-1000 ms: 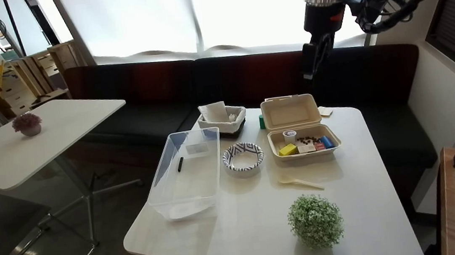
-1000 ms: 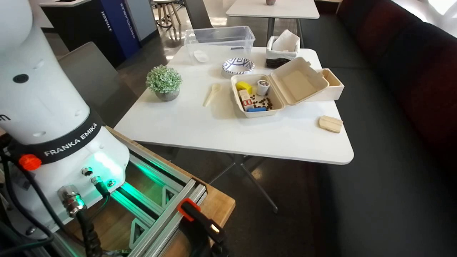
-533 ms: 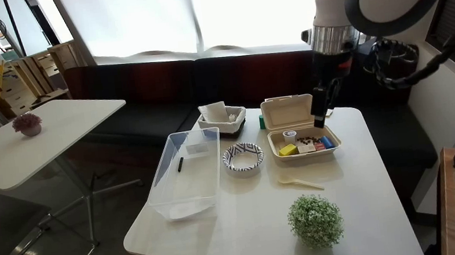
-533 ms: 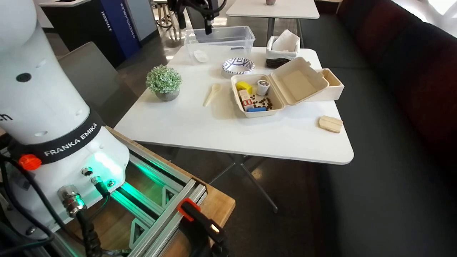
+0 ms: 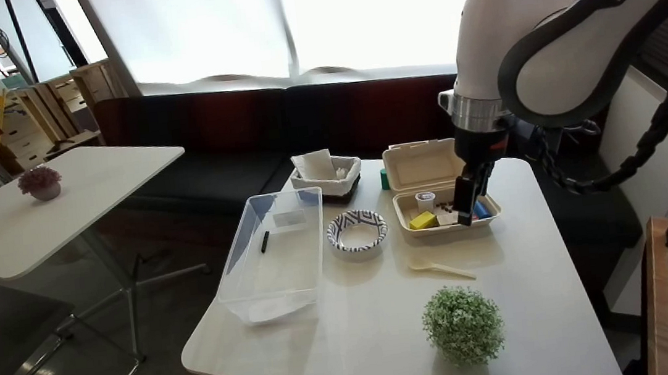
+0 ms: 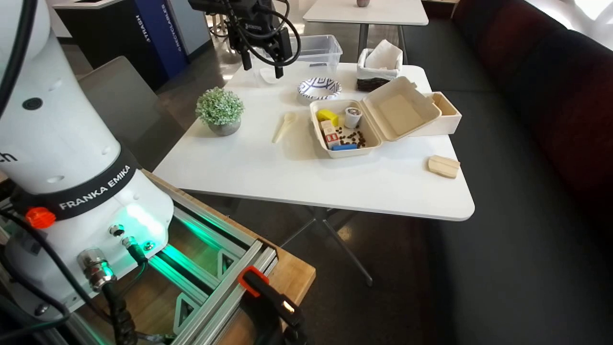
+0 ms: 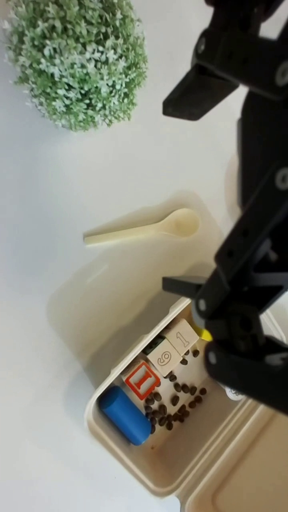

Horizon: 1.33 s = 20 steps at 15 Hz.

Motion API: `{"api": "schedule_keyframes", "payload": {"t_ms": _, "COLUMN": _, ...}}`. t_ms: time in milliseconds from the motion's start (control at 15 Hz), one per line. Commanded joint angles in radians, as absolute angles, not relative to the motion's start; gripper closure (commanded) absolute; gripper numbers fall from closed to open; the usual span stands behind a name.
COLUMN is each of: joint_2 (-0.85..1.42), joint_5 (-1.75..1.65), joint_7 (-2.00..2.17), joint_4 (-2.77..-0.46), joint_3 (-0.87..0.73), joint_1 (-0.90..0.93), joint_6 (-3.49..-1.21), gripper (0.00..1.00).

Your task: Use the plastic spoon to move some of the beans from the takeaway pack to the white plate

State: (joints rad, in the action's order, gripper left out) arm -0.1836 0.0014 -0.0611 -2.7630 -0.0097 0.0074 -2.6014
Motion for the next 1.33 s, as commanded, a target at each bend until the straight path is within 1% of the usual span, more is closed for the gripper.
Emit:
{"api": "schedule_keyframes", "payload": {"t_ms": 0, "joint_2": -0.183, "joint_5": 0.001, "joint_7": -0.061, "joint_4": -2.761, "joint_3": -0.009, "joint_1": 0.007, "joint_6": -2.6, "gripper": 0.0}}
{"api": "schedule_keyframes", "payload": {"t_ms": 133, "joint_2": -0.167, "joint_5": 0.012, "joint_7": -0.067, "joint_4": -2.759, "joint_3": -0.008, "joint_1": 0.015, "joint_6": -2.616, "gripper": 0.0}}
{"api": "schedule_keyframes", "payload": {"t_ms": 400, "joint_2": -0.066, "joint_5": 0.043, "joint_7": -0.084, "joint_4": -2.759, "joint_3": 0.01, "joint_1": 0.046, "joint_6": -2.696, "gripper": 0.0}}
{"api": "schedule_keyframes", "payload": {"t_ms": 1267, "joint_2": 0.27, "joint_5": 0.005, "joint_7": -0.062, "joint_4": -2.758, "joint_3": 0.031, "joint_1": 0.02, "joint_6": -3.159, "gripper": 0.0}}
